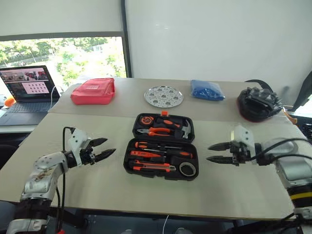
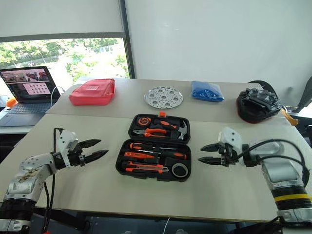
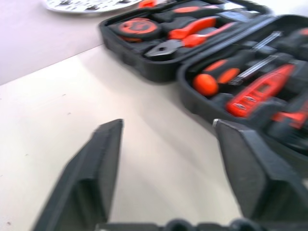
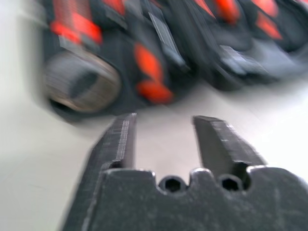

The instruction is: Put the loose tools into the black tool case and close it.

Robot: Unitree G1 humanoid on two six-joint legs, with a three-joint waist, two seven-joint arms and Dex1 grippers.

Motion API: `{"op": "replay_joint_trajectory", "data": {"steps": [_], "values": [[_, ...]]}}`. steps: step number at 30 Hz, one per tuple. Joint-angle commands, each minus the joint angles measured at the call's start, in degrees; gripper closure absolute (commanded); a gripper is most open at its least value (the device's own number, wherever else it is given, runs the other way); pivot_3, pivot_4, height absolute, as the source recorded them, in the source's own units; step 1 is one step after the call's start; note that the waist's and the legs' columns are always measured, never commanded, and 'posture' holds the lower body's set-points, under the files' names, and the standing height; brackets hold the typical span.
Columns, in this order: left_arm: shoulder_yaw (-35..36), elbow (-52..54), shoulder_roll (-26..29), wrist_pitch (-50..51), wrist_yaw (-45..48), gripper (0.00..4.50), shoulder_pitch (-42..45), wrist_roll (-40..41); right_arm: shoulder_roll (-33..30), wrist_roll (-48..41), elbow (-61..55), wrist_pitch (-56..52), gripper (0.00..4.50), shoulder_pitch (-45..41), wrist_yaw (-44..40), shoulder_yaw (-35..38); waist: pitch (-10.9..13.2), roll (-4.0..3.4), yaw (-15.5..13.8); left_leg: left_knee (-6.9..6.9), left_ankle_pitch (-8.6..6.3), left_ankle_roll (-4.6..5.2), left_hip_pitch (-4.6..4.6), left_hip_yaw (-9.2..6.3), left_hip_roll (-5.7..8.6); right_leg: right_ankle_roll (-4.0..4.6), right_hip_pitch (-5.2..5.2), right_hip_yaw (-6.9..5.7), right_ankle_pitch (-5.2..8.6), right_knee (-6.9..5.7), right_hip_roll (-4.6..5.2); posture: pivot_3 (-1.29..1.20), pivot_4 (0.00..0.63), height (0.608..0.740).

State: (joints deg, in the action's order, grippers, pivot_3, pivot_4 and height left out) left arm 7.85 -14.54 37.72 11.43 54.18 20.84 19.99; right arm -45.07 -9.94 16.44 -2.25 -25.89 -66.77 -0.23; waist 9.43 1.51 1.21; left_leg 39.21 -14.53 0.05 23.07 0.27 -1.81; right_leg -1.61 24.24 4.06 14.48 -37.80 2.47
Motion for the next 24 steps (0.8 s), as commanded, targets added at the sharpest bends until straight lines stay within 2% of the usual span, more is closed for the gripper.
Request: {"op": "replay_joint_trajectory", "data": {"steps": [1,3,5,12,24], "values": [[-2.1,-0.9,-1.7,1.2,-3.9,2.78,3.1,-3.0,3.2,4.9,5.3,10.8,3.76,-2.4,8.1,0.0,0.0,0.00,0.1,0.00,0.01,-0.03,0.00,0.00,0.00,0.01,0.01,0.01,-0.01,-0.03,0.00,0.00,0.150,0.740],[-3.6,-1.2,-2.9,1.6,-4.2,3.62,4.0,-3.9,5.4,6.3,6.8,13.0,4.50,-3.3,10.4,-0.8,0.0,0.00,0.3,0.00,0.02,-0.04,-0.03,0.01,0.02,0.01,0.00,0.04,-0.01,-0.08,0.00,0.00,0.150,0.740],[-5.2,-1.4,-3.8,3.1,-4.6,4.38,4.7,-4.8,7.2,7.2,8.2,13.7,4.50,-3.9,11.3,-2.0,0.0,0.00,0.3,0.00,0.03,-0.05,-0.03,0.01,0.02,0.02,0.02,0.07,-0.01,-0.12,0.00,0.00,0.150,0.740],[-8.8,0.9,-4.7,4.1,-1.9,4.44,3.9,-5.5,10.7,8.0,6.2,12.0,4.50,-4.0,11.9,-4.5,0.0,0.00,0.3,0.00,0.03,-0.05,-0.03,-0.01,0.03,0.02,0.00,0.06,-0.01,-0.15,0.01,0.00,0.150,0.740],[-8.2,11.7,-1.6,5.2,3.1,4.44,-5.0,-3.6,10.6,5.7,-12.7,1.4,4.50,5.0,10.5,-5.9,0.0,-0.01,0.9,-0.19,0.02,-0.05,-0.07,-0.10,-0.01,0.02,0.01,0.04,-0.01,-0.10,0.01,0.00,0.150,0.740]]}}
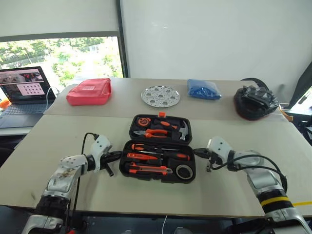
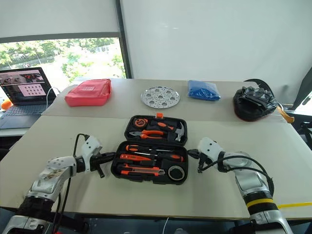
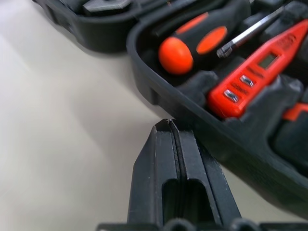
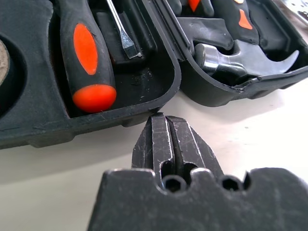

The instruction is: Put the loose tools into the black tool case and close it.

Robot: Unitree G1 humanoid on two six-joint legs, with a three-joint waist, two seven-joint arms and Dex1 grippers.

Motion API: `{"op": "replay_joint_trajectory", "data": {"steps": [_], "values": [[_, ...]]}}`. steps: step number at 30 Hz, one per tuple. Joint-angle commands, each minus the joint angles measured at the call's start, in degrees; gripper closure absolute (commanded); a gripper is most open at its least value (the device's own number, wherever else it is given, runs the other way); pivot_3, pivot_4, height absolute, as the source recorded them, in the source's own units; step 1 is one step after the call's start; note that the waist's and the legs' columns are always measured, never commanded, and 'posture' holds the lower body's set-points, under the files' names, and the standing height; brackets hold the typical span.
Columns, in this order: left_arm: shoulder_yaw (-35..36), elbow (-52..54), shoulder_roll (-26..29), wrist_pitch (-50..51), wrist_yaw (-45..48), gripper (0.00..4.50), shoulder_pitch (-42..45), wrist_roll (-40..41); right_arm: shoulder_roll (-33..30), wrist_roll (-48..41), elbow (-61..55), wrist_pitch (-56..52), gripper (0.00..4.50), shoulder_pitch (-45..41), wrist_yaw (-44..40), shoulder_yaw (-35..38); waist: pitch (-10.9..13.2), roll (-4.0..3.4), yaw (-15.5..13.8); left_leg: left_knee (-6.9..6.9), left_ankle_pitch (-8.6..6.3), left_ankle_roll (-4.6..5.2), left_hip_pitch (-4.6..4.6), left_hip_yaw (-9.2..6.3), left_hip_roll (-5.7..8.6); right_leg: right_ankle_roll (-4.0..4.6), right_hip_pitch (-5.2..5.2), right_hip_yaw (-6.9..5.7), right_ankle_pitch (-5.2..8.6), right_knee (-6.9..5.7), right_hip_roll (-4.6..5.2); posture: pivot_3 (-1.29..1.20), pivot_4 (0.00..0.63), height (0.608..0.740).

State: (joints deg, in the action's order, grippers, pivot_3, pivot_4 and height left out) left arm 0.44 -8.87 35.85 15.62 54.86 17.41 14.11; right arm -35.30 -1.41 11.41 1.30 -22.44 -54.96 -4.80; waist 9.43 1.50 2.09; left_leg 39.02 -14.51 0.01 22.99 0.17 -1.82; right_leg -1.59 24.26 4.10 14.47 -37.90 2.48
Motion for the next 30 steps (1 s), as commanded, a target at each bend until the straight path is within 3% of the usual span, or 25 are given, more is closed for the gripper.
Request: {"op": "replay_joint_trajectory", "data": {"steps": [1,12,13,17,18,23,24,26,30], "values": [[-0.4,7.3,0.6,1.4,2.5,4.44,-2.7,2.6,0.6,-2.8,-9.2,-2.9,4.50,2.5,-1.3,-1.2,0.0,0.00,0.1,0.01,0.00,0.00,0.01,0.01,0.01,0.00,0.00,0.00,0.00,0.01,0.00,0.00,0.150,0.740],[3.8,13.7,1.9,5.8,-0.9,4.44,-8.4,4.0,-2.6,-5.9,-16.9,-10.2,4.50,8.0,0.5,4.8,0.0,0.01,0.1,0.02,0.01,-0.01,-0.05,0.06,0.02,-0.01,-0.08,0.01,0.01,0.11,0.00,0.00,0.150,0.740],[5.6,13.3,2.0,8.1,-1.6,4.48,-7.5,5.6,-3.3,-8.0,-17.7,-13.3,4.21,7.9,0.0,6.3,0.0,0.01,0.0,0.02,0.01,-0.01,-0.04,0.06,0.02,-0.01,-0.08,0.01,0.01,0.11,0.00,0.00,0.150,0.740],[7.7,13.3,6.9,19.9,0.4,3.47,-4.4,10.5,-5.7,-16.5,-21.9,-23.4,3.12,7.1,-2.0,10.6,0.0,0.05,0.0,0.07,0.02,-0.02,-0.05,0.02,0.02,-0.01,-0.09,-0.01,0.01,0.05,-0.01,0.00,0.150,0.740],[8.1,13.3,8.6,23.3,1.5,2.94,-3.2,12.2,-6.0,-19.8,-23.7,-28.2,2.62,6.4,-1.7,11.9,0.0,0.06,0.1,0.08,0.02,-0.02,-0.04,0.02,0.01,-0.01,-0.09,-0.03,0.01,0.03,-0.03,0.00,0.150,0.740],[5.1,9.8,15.7,45.4,1.2,1.27,7.5,16.4,-8.5,-30.8,-29.0,-61.3,1.06,-2.9,6.5,13.7,0.1,0.07,0.5,0.07,0.02,-0.02,-0.08,-0.04,0.00,0.01,-0.07,-0.01,0.02,-0.04,-0.06,0.00,0.150,0.740],[4.5,7.8,15.5,48.9,0.2,0.94,11.0,16.7,-7.8,-33.0,-28.1,-68.7,1.05,-6.2,8.3,14.6,0.1,0.08,0.4,0.08,0.03,-0.02,-0.10,-0.05,0.03,0.01,-0.08,0.01,0.02,-0.06,-0.05,0.00,0.150,0.740],[4.9,3.1,12.8,54.1,-2.7,0.94,18.0,17.3,-5.8,-35.5,-25.1,-79.8,1.05,-12.2,11.3,16.1,0.1,0.10,0.4,0.08,0.10,-0.02,-0.10,-0.04,0.07,0.01,-0.08,-0.02,0.02,-0.07,-0.06,0.00,0.150,0.740],[3.8,-5.5,6.7,59.0,-8.5,0.94,29.0,14.9,-2.9,-31.0,-16.2,-92.0,1.05,-21.9,18.8,13.2,0.1,0.11,-0.1,0.08,0.11,-0.01,-0.03,-0.10,0.10,0.02,-0.10,-0.12,0.02,-0.04,-0.08,0.00,0.150,0.740]]}}
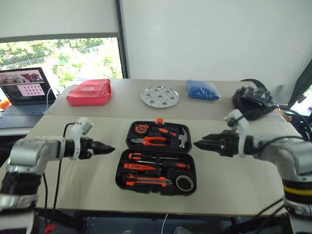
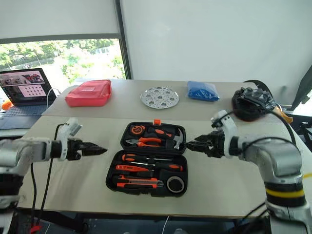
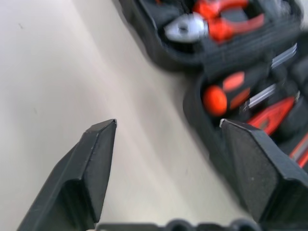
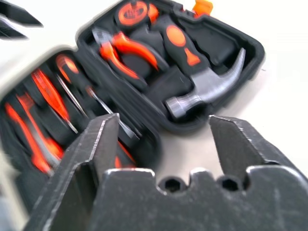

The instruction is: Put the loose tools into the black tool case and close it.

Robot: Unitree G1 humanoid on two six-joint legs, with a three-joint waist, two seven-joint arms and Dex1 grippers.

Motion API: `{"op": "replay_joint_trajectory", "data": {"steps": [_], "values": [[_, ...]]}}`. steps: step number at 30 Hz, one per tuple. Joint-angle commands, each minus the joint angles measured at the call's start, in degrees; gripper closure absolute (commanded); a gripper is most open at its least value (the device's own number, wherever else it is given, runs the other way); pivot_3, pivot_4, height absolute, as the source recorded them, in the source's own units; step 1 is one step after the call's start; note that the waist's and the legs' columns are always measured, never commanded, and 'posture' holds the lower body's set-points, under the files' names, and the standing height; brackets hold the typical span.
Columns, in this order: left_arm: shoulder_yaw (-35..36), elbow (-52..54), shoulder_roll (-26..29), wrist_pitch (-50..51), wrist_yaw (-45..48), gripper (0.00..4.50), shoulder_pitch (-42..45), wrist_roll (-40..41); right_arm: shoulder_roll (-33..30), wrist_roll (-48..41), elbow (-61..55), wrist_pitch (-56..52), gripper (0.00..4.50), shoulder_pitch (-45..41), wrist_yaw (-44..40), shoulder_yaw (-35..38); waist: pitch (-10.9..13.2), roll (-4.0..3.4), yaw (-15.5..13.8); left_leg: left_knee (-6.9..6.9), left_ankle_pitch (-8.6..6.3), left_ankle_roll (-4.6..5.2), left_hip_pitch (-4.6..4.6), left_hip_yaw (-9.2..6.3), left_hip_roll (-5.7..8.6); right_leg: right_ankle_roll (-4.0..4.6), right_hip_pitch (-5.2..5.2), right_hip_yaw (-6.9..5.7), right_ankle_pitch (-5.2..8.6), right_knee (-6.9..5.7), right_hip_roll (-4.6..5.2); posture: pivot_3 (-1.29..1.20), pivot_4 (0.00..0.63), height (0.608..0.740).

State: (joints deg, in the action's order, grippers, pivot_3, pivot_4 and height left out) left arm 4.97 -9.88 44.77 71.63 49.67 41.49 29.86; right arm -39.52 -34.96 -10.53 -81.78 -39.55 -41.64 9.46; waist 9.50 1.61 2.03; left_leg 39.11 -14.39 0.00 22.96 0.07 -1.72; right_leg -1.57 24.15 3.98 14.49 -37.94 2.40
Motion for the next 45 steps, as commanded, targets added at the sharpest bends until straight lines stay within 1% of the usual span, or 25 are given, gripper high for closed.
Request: {"op": "replay_joint_trajectory", "data": {"steps": [1,4,6,9,12,19,20,22,23,24,25,26,27,28,29,31,35,39,43,45], "values": [[-1.5,-6.0,-3.5,3.4,-4.1,0.94,6.7,-1.4,2.8,4.1,8.4,-10.0,1.05,-6.8,7.8,-1.0,0.0,0.00,0.1,-0.01,0.00,0.00,0.09,0.02,0.01,0.00,0.08,0.01,0.00,0.02,0.01,0.00,0.150,0.740],[-3.9,-9.4,-6.1,2.2,-5.6,0.94,9.7,-3.1,5.0,7.2,14.4,-8.9,1.05,-10.2,11.8,-2.3,0.0,0.00,0.1,-0.03,0.00,0.00,0.33,0.03,0.03,0.00,0.28,0.01,-0.01,0.03,0.07,0.00,0.150,0.740],[-4.0,-12.4,-8.4,0.2,-7.5,0.94,11.4,-4.3,5.5,8.4,17.2,-7.7,1.05,-11.6,12.6,-4.1,0.0,-0.01,0.2,-0.12,0.00,-0.01,0.41,0.04,0.03,0.01,0.36,0.02,-0.01,-0.08,0.09,0.00,0.150,0.740],[-4.4,-15.3,-10.1,-1.5,-8.9,0.94,12.7,-5.7,7.0,9.4,20.4,-6.9,1.05,-13.4,13.7,-4.6,0.0,-0.01,0.4,-0.13,0.01,-0.02,0.58,0.06,0.03,0.01,0.56,0.02,-0.02,-0.11,0.12,0.00,0.150,0.740],[-4.8,-16.7,-11.3,-2.8,-10.0,0.94,12.9,-7.0,8.0,10.6,22.7,-5.1,1.05,-14.2,14.4,-5.8,0.0,-0.01,0.4,-0.12,0.08,-0.14,0.87,0.07,0.03,0.02,0.88,0.04,-0.03,-0.19,0.13,0.00,0.150,0.740],[-6.0,-16.6,-11.9,-2.8,-9.7,0.94,11.9,-8.2,9.0,12.4,26.5,-2.3,1.05,-15.4,14.2,-9.8,0.0,-0.01,0.4,-0.11,0.12,-0.20,0.89,0.06,0.06,0.02,0.93,0.04,-0.04,-0.16,0.16,0.00,0.150,0.740],[-6.0,-16.7,-12.2,-2.9,-10.0,1.45,11.8,-8.3,9.2,12.8,26.9,-1.9,1.05,-15.5,14.4,-10.2,0.0,-0.01,0.4,-0.11,0.12,-0.21,0.88,0.06,0.06,0.02,0.93,0.04,-0.04,-0.16,0.16,0.00,0.150,0.740],[-6.1,-16.6,-12.4,-3.0,-10.1,1.93,11.7,-8.5,9.2,13.3,27.6,-1.1,1.57,-15.7,14.3,-10.8,0.0,-0.01,0.4,-0.11,0.13,-0.22,0.86,0.06,0.07,0.02,0.93,0.04,-0.04,-0.15,0.16,0.00,0.150,0.740],[-6.1,-16.6,-12.6,-3.0,-10.2,2.43,11.7,-8.6,9.1,13.4,28.0,-0.9,1.84,-15.9,14.2,-11.2,0.0,-0.01,0.4,-0.09,0.14,-0.24,0.85,0.06,0.07,0.02,0.93,0.04,-0.04,-0.16,0.16,0.00,0.150,0.740],[-6.1,-16.4,-12.6,-2.9,-10.2,2.81,11.6,-8.6,9.1,13.4,28.2,-0.8,2.20,-15.9,14.1,-11.4,0.0,-0.02,0.4,-0.09,0.15,-0.25,0.85,0.06,0.08,0.02,0.93,0.05,-0.04,-0.16,0.16,0.00,0.150,0.740],[-6.0,-16.3,-12.6,-2.7,-10.2,3.00,11.6,-8.6,9.0,13.3,28.3,-0.8,2.39,-16.0,13.9,-11.7,0.0,-0.02,0.4,-0.09,0.17,-0.28,0.83,0.05,0.08,0.03,0.92,0.04,-0.04,-0.16,0.16,0.00,0.150,0.740],[-6.0,-16.2,-12.5,-2.7,-10.2,3.54,11.5,-8.6,8.9,13.3,28.5,-0.6,2.85,-16.1,13.8,-11.9,0.0,-0.02,0.3,-0.09,0.18,-0.31,0.82,0.05,0.08,0.03,0.91,0.05,-0.04,-0.17,0.16,0.00,0.150,0.740],[-6.0,-16.0,-12.4,-2.6,-10.1,3.94,11.3,-8.6,9.0,13.3,28.6,-0.4,3.24,-16.1,13.8,-11.8,0.0,-0.02,0.3,-0.09,0.23,-0.38,0.81,0.03,0.08,0.04,0.89,0.04,-0.05,-0.18,0.16,0.00,0.150,0.740],[-5.9,-15.9,-12.3,-2.5,-10.1,4.31,11.2,-8.5,9.1,13.2,28.7,-0.4,3.56,-16.2,13.6,-11.8,0.0,-0.03,0.3,-0.09,0.25,-0.42,0.80,0.03,0.08,0.04,0.89,0.04,-0.05,-0.18,0.16,0.00,0.150,0.740],[-5.6,-15.8,-12.4,-2.4,-10.2,4.50,11.2,-8.4,9.1,13.2,28.8,-0.3,3.94,-16.2,13.6,-11.8,0.0,-0.04,0.3,-0.08,0.27,-0.44,0.79,0.02,0.09,0.04,0.87,0.04,-0.07,-0.18,0.16,0.00,0.150,0.740],[-4.9,-15.4,-12.4,-2.3,-10.5,4.50,10.8,-8.0,9.5,13.0,28.7,0.0,4.43,-16.1,13.6,-11.0,0.0,-0.03,0.4,-0.07,0.28,-0.45,0.76,0.01,0.09,0.04,0.84,0.04,-0.09,-0.19,0.16,0.00,0.150,0.740],[-3.5,-13.9,-11.8,-2.0,-10.4,4.50,9.2,-7.2,10.0,11.5,26.4,2.4,4.43,-14.3,12.4,-8.9,0.0,-0.03,0.4,-0.08,0.34,-0.48,0.74,0.01,0.08,0.05,0.84,0.04,-0.14,-0.19,0.15,0.00,0.150,0.740],[-0.6,-10.2,-11.7,-3.3,-9.5,4.50,6.1,-5.3,8.9,9.6,19.5,15.1,4.43,-9.0,5.1,-8.3,0.0,-0.03,0.7,-0.11,0.34,-0.48,0.75,0.01,0.06,0.05,0.85,0.05,-0.15,-0.17,0.13,0.00,0.150,0.740],[3.8,-4.5,-12.7,-14.7,-5.9,4.50,-0.1,-3.0,7.0,11.0,13.5,30.0,4.43,-1.6,-0.1,-7.7,0.0,-0.03,0.6,-0.15,0.34,-0.49,0.79,0.02,0.03,0.06,0.92,0.06,-0.15,-0.17,0.13,0.00,0.150,0.740],[5.6,-1.8,-13.4,-23.6,-3.0,4.50,-4.1,-2.5,6.2,12.5,10.8,38.9,4.43,2.9,-2.1,-7.2,0.0,-0.03,0.4,-0.16,0.34,-0.49,0.82,0.02,0.03,0.06,0.94,0.05,-0.15,-0.14,0.14,0.00,0.150,0.740]]}}
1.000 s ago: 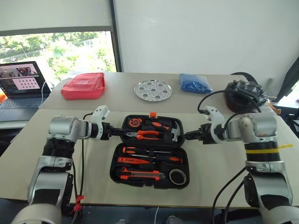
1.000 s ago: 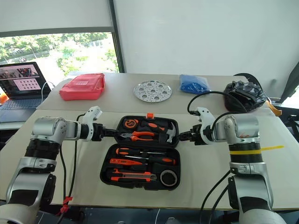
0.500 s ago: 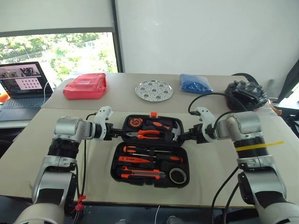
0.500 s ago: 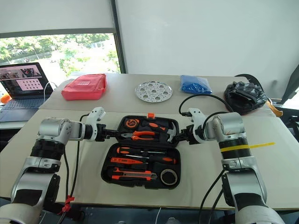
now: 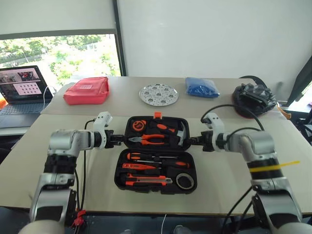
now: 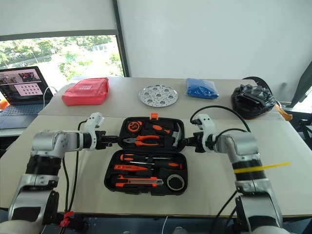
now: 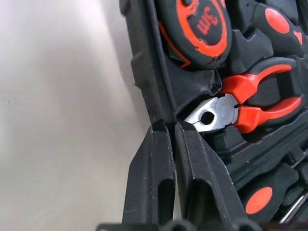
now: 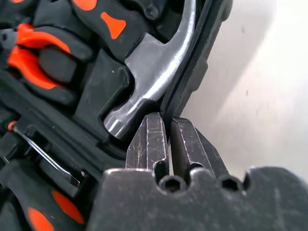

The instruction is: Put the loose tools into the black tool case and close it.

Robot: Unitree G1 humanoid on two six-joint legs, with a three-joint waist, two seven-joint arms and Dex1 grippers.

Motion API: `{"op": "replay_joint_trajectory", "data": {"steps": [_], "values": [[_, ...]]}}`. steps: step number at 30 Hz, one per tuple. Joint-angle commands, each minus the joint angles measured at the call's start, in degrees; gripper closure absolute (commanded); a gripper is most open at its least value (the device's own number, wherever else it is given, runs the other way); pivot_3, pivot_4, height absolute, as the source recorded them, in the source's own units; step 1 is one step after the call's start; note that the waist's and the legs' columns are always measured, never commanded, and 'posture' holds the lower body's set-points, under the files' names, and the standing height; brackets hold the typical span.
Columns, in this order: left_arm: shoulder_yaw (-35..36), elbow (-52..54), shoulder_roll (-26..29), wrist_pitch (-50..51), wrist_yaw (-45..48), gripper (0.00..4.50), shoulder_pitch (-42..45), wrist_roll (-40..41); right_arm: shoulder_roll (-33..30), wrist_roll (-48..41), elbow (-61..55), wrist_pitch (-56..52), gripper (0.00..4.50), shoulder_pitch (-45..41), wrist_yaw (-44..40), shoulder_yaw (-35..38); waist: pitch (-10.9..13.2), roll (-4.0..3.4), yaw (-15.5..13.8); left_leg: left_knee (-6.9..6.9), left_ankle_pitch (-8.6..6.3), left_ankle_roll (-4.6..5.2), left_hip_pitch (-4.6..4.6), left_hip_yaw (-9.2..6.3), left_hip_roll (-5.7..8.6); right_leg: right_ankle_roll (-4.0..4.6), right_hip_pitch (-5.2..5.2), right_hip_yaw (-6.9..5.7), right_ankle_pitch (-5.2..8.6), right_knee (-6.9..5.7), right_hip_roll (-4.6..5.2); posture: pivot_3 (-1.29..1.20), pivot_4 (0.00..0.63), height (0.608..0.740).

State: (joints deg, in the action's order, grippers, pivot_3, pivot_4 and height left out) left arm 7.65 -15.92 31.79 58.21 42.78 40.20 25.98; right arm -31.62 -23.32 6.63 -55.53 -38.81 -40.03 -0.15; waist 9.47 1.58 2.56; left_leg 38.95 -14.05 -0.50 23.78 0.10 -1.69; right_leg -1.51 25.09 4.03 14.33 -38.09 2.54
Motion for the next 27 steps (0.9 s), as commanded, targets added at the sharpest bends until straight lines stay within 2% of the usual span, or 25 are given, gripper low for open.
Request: {"op": "replay_joint_trajectory", "data": {"steps": [1,4,8,11,14,19,21,23,24,26,27], "values": [[3.8,5.8,-1.2,-15.7,5.7,4.50,-5.1,1.7,-1.5,1.3,-7.3,16.1,4.43,4.1,-3.7,3.1,0.0,0.00,-0.2,0.01,0.00,-0.01,0.01,0.00,0.01,0.00,0.01,0.00,0.00,-0.01,0.02,0.00,0.150,0.740],[5.9,10.0,-3.3,-29.3,9.3,4.50,-11.6,2.0,-1.3,3.6,-9.3,27.6,4.43,10.4,-4.4,3.8,0.0,0.01,-0.4,-0.01,0.00,-0.01,0.03,0.02,0.00,-0.01,0.01,0.00,-0.01,0.03,0.06,0.00,0.150,0.740],[6.1,11.6,-4.6,-43.0,11.8,4.50,-17.2,0.6,-2.0,10.3,-5.9,54.2,4.43,17.2,-8.6,1.9,0.0,0.01,-0.7,0.00,0.00,-0.02,0.06,0.05,0.01,-0.02,0.02,0.01,-0.02,0.08,0.07,0.00,0.150,0.740],[2.1,11.1,-2.7,-61.3,17.6,4.50,-22.5,-6.1,-2.1,13.7,0.6,73.3,4.43,19.2,-11.0,1.6,0.0,0.02,-0.6,0.01,0.00,-0.02,0.06,0.08,0.01,-0.02,0.02,0.02,-0.02,0.10,0.06,0.00,0.150,0.740],[-0.1,8.3,-1.7,-74.6,19.9,4.50,-25.2,-10.6,-2.7,17.3,7.7,87.0,4.43,18.9,-10.4,1.4,0.0,0.01,-0.4,0.00,0.00,-0.01,-0.04,0.12,-0.01,-0.01,-0.04,0.06,-0.03,0.09,0.05,0.00,0.150,0.740],[-0.2,4.4,-1.0,-85.1,19.2,4.50,-26.8,-12.4,-4.4,20.9,15.4,100.7,4.43,18.3,-8.9,1.0,0.0,0.02,-0.6,0.00,0.00,-0.01,-0.60,0.11,-0.02,0.00,-0.65,0.03,-0.03,0.22,0.05,0.00,0.150,0.740],[-0.7,3.3,-0.1,-88.6,20.2,4.50,-27.7,-12.8,-5.4,19.9,16.6,103.5,4.43,18.7,-10.9,0.1,0.0,0.02,-0.6,-0.04,0.00,0.00,-0.79,0.10,-0.03,-0.01,-0.89,0.00,-0.03,0.36,0.03,0.00,0.150,0.740],[-1.5,3.2,1.1,-90.5,22.3,4.50,-28.5,-12.0,-6.6,19.3,17.8,107.0,3.68,19.1,-12.5,-0.7,0.0,0.02,-0.5,-0.05,-0.01,0.00,-0.81,0.11,-0.05,-0.01,-0.90,0.01,-0.03,0.36,0.02,0.00,0.150,0.740],[-2.0,2.9,1.6,-91.6,23.1,4.50,-28.5,-11.8,-7.0,19.9,18.6,109.2,3.50,18.9,-12.2,-0.8,0.0,0.02,-0.4,-0.05,-0.01,0.01,-0.82,0.11,-0.06,-0.01,-0.90,0.01,-0.03,0.36,0.01,0.00,0.150,0.740],[-2.9,2.4,2.6,-94.6,24.4,3.79,-28.4,-12.0,-8.3,22.4,20.4,114.7,2.81,18.4,-11.2,-1.3,0.0,0.02,-0.4,-0.09,-0.03,0.04,-0.86,0.11,-0.10,-0.01,-0.94,0.01,-0.03,0.38,-0.02,0.00,0.150,0.740],[-3.3,2.2,3.0,-95.2,24.8,3.57,-28.3,-11.8,-8.8,23.5,21.3,116.9,2.46,18.0,-10.7,-1.5,0.0,0.02,-0.5,-0.10,-0.03,0.04,-0.89,0.12,-0.09,-0.01,-0.97,0.01,-0.03,0.39,-0.01,0.00,0.150,0.740]]}}
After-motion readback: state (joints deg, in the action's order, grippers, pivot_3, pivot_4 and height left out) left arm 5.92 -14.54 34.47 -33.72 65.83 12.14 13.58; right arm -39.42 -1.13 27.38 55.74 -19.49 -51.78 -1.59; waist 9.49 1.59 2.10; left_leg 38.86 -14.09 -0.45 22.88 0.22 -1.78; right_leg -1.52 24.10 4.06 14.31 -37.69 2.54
